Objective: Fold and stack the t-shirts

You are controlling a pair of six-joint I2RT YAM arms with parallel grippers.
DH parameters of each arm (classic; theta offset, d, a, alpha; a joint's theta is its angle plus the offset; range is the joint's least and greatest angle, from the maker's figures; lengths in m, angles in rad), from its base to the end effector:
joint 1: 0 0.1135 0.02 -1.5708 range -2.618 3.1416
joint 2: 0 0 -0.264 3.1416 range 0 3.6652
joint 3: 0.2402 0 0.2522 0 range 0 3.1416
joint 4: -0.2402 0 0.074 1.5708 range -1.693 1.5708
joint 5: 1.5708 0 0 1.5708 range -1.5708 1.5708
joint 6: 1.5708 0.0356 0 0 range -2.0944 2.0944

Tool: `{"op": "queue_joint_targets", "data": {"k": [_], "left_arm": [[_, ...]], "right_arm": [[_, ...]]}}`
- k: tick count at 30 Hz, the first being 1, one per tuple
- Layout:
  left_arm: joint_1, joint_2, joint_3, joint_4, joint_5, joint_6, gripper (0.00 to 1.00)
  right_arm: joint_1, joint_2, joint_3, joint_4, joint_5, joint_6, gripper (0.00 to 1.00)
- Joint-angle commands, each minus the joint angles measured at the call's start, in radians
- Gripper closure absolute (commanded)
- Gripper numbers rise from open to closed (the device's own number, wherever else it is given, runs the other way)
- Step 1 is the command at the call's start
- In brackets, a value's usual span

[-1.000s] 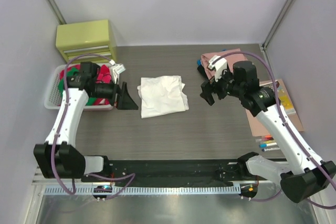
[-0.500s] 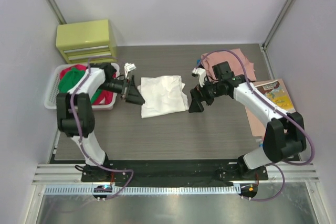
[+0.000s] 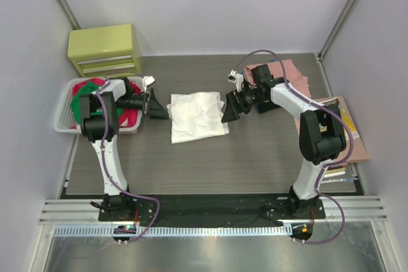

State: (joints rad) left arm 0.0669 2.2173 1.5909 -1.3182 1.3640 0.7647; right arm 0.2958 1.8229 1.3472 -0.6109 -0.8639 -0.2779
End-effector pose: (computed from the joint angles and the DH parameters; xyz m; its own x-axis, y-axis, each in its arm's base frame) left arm 0.3844 -0.0092 0.1535 -0.9266 0.0804 -0.3673 0.3759 0.1737 -0.9103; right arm 0.3521 0.1356 0.2244 -0.6693 -0.3902 -0.6323 -0.7399 0.4274 0.5194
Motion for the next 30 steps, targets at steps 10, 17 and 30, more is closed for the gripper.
{"op": "queue_joint_targets", "data": {"k": [10, 17, 30], "left_arm": [[-0.122, -0.138, 0.033, -0.337, -0.019, 0.031, 0.00], [-0.298, -0.633, -0.233, 0.527, -0.684, -0.619, 0.00], [-0.305, -0.910, -0.307, 0.628, -1.214, -0.726, 0.00]], "right_arm": [[-0.078, -0.105, -0.063, 0.066, -0.024, 0.011, 0.00], [-0.080, -0.201, -0.103, 0.048, 0.000, -0.017, 0.00], [-0.018, -0.395, -0.233, 0.141, 0.196, 0.032, 0.00]]}}
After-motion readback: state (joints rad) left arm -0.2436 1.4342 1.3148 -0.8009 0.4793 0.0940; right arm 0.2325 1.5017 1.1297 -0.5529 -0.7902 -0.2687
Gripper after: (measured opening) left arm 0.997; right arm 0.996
